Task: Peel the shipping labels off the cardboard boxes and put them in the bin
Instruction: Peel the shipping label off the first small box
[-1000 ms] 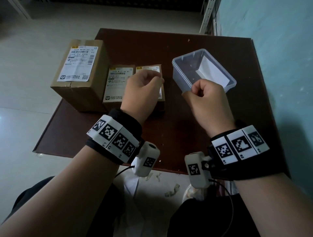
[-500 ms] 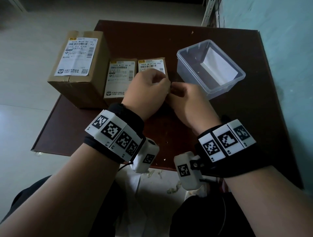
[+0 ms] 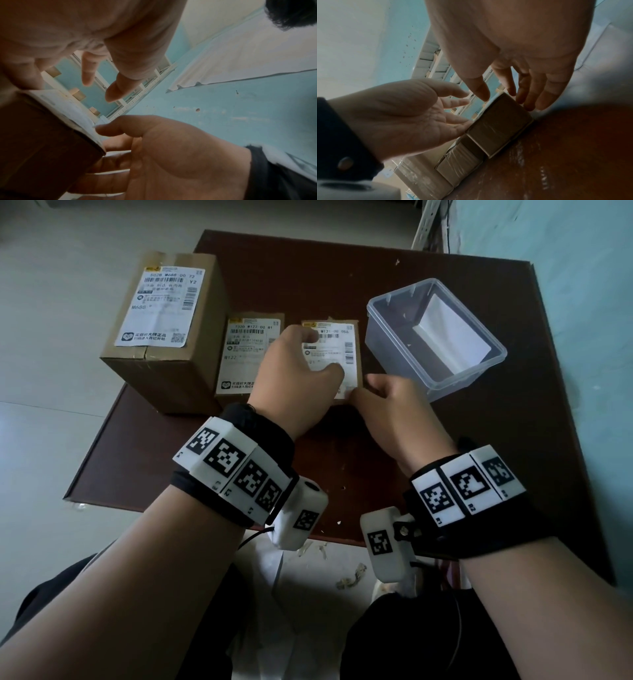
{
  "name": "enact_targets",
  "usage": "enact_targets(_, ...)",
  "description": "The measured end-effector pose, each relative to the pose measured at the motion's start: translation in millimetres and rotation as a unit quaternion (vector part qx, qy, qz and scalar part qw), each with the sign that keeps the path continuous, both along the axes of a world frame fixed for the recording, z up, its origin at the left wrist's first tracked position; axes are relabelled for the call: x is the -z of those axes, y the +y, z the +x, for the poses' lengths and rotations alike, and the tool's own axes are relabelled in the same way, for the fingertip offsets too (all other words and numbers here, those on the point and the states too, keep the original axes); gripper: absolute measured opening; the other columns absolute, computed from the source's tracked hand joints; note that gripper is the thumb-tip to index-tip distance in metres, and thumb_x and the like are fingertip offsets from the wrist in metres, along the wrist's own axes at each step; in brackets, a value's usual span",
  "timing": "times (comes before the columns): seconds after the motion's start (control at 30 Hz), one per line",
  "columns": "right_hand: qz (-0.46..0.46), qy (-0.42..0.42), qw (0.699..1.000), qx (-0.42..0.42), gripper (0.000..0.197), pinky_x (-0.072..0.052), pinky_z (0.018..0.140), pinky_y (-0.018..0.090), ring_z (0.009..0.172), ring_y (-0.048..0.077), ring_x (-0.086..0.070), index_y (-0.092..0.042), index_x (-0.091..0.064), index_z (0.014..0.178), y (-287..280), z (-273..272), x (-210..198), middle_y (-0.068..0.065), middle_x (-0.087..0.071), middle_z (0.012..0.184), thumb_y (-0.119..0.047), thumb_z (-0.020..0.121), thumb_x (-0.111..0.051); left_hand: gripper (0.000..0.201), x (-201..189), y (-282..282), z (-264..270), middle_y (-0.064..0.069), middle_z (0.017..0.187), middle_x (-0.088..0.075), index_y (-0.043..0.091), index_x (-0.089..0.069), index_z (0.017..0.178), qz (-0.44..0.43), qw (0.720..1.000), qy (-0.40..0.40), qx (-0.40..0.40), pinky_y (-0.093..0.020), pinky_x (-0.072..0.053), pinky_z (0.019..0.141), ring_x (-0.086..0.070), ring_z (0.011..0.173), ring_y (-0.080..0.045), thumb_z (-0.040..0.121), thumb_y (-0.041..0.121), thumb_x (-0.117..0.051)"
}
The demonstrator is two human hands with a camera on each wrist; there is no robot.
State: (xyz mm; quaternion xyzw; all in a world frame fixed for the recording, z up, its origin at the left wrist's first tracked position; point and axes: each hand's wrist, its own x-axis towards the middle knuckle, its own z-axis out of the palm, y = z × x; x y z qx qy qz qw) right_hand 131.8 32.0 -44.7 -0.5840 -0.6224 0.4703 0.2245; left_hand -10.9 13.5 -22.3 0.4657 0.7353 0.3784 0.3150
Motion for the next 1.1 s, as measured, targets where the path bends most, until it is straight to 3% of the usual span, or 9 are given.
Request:
enact_targets(0.1,-0.005,-0.009,1.0,0.0,0.022,-0.061,0.074,0.045,0.082,0.024,-0.077,-0.022,-0.078,0.115,0.9,1.4,3.6,-0.001,-0.08,0.091,-0.032,0.105,-0.061,0.053,2.4,1.5,-2.7,0.0,0.118,-0.068,0.012,-0.051,0.138,0.005,1.0,-0.004,0.0,-0.033,-0.062,0.079,-0.068,0.099,-0.01,0.088,0.022,-0.068)
enact_targets(0.3,0.001,-0.027,1.0,0.001,0.029,-0.06,0.093,0.05,0.096,0.017,-0.075,-0.024,-0.072,0.128,3.1,3.9,7.8,-0.004,-0.078,0.109,-0.038,0.105,-0.062,0.033,4.3,-0.5,-1.9,0.012,0.093,-0.061,0.023,-0.043,0.109,-0.044,0.999,0.004,0.019,-0.025,-0.059,0.064,-0.065,0.083,-0.005,0.09,0.024,-0.069)
enact_targets(0.37,-0.001,-0.029,1.0,-0.002,0.029,-0.06,0.094,0.052,0.098,0.019,-0.074,-0.024,-0.072,0.127,4.1,4.1,9.1,-0.003,-0.078,0.11,-0.039,0.104,-0.061,0.018,6.4,-0.1,-1.6,0.003,0.093,-0.068,0.019,-0.051,0.097,-0.064,0.998,-0.008,0.022,-0.028,-0.057,0.061,-0.068,0.081,-0.014,0.09,0.027,-0.066)
enact_targets(0.47,0.001,-0.03,1.0,-0.006,0.028,-0.061,0.093,0.053,0.096,0.018,-0.075,-0.026,-0.074,0.125,3.4,4.2,8.4,-0.005,-0.079,0.106,-0.039,0.104,-0.062,0.026,6.4,-2.0,2.6,-0.003,0.086,-0.071,0.005,-0.066,0.103,-0.091,0.995,-0.041,0.031,-0.027,-0.046,0.055,-0.066,0.071,-0.021,0.09,0.027,-0.06)
enact_targets(0.57,0.001,-0.027,1.0,0.001,0.027,-0.06,0.094,0.052,0.097,0.017,-0.075,-0.028,-0.075,0.125,2.6,5.3,6.2,-0.008,-0.079,0.105,-0.039,0.103,-0.064,0.024,8.4,-3.7,2.0,0.002,0.083,-0.072,0.01,-0.067,0.1,-0.075,0.996,-0.016,0.042,-0.028,-0.049,0.053,-0.066,0.07,-0.017,0.09,0.029,-0.058)
enact_targets(0.7,0.022,0.024,0.999,0.026,0.03,-0.062,0.092,0.05,0.099,0.011,-0.076,-0.031,-0.076,0.122,1.6,8.3,-2.2,-0.013,-0.08,0.107,-0.043,0.096,-0.068,0.023,2.4,-10.1,-3.8,0.01,0.096,-0.077,0.021,-0.071,0.107,-0.01,0.999,-0.007,0.045,-0.038,-0.064,0.076,-0.074,0.086,-0.009,0.09,0.025,-0.056)
enact_targets(0.87,0.057,0.134,0.988,0.044,0.034,-0.059,0.101,0.031,0.113,-0.001,-0.071,-0.025,-0.074,0.131,-5.3,17.8,-29.8,-0.015,-0.079,0.117,-0.03,0.098,-0.076,0.035,-12.2,-20.5,-10.9,0.028,0.085,-0.065,0.023,-0.068,0.132,0.1,0.994,0.012,-0.03,-0.005,-0.052,0.063,-0.064,0.075,0.018,0.099,0.032,-0.061)
enact_targets(1.0,0.057,0.181,0.98,0.06,0.037,-0.058,0.104,0.033,0.114,0.002,-0.072,-0.022,-0.075,0.131,-14.7,12.6,-44.1,-0.013,-0.08,0.115,-0.028,0.095,-0.08,0.041,-20.0,-34.1,-12.4,0.027,0.091,-0.067,0.022,-0.065,0.136,0.16,0.986,0.005,-0.056,-0.019,-0.06,0.079,-0.069,0.087,0.008,0.098,0.04,-0.064)
enact_targets(1.1,0.04,0.22,0.972,0.069,0.04,-0.058,0.104,0.039,0.115,0.008,-0.073,-0.021,-0.074,0.132,-24.6,5.2,-50.4,-0.009,-0.08,0.115,-0.026,0.093,-0.081,0.04,-23.6,-45.5,-15.0,0.018,0.103,-0.075,0.022,-0.065,0.136,0.201,0.977,-0.01,-0.074,-0.018,-0.059,0.073,-0.07,0.082,0.003,0.099,0.038,-0.063)
